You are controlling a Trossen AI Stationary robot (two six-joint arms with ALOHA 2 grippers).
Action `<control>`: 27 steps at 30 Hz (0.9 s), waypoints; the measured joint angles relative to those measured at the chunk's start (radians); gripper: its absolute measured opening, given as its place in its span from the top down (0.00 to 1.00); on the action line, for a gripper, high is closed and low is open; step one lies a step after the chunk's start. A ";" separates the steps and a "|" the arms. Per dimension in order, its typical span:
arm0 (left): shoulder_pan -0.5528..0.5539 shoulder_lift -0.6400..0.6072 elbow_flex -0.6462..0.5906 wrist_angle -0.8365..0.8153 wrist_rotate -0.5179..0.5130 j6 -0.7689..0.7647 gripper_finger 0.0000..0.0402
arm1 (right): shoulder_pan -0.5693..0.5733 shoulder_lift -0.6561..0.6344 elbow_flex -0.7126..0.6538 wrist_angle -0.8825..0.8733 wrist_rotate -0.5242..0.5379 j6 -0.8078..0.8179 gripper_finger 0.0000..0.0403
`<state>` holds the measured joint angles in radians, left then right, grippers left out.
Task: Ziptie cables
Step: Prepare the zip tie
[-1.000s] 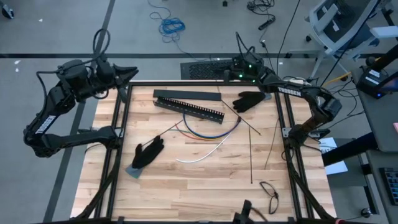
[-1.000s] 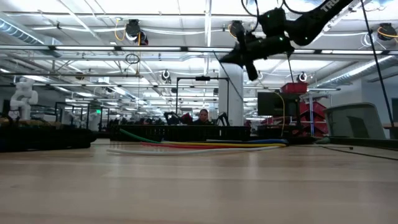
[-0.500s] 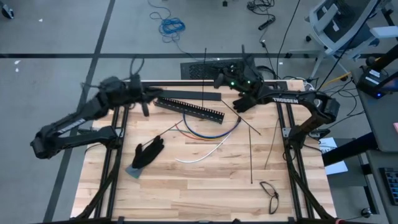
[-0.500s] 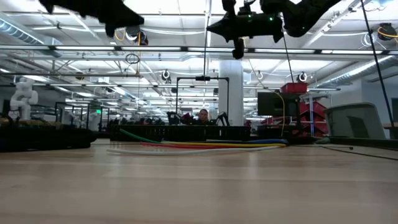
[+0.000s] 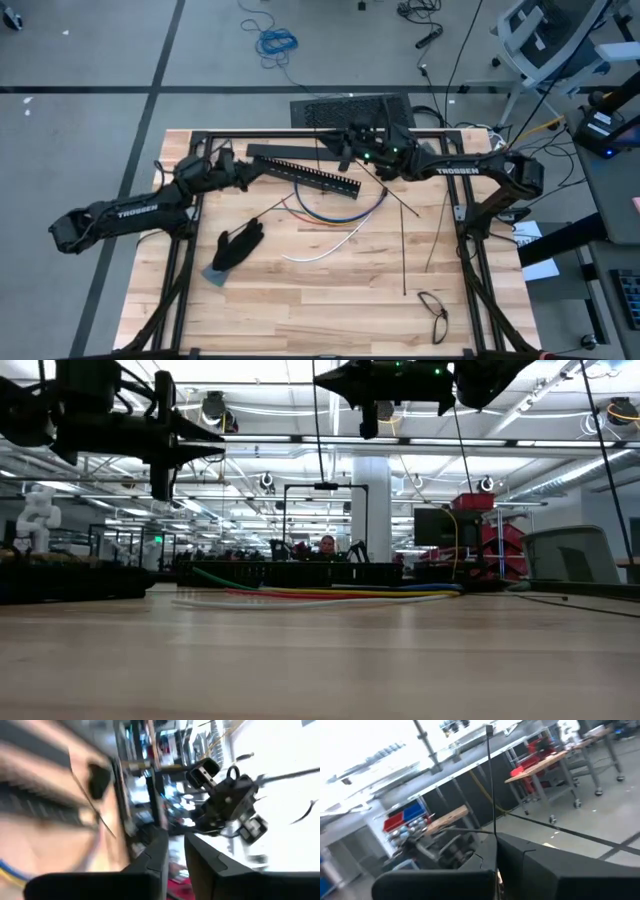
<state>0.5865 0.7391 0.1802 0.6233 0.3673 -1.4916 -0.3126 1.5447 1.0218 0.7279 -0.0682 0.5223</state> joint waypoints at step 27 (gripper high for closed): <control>-0.565 0.100 0.005 -0.121 -0.845 -0.209 0.50 | 0.125 0.000 0.000 0.001 -0.055 -0.310 1.00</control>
<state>0.0216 0.8391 0.1848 0.5021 -0.4774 -1.7007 -0.1879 1.5448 1.0218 0.7294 -0.1236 0.2124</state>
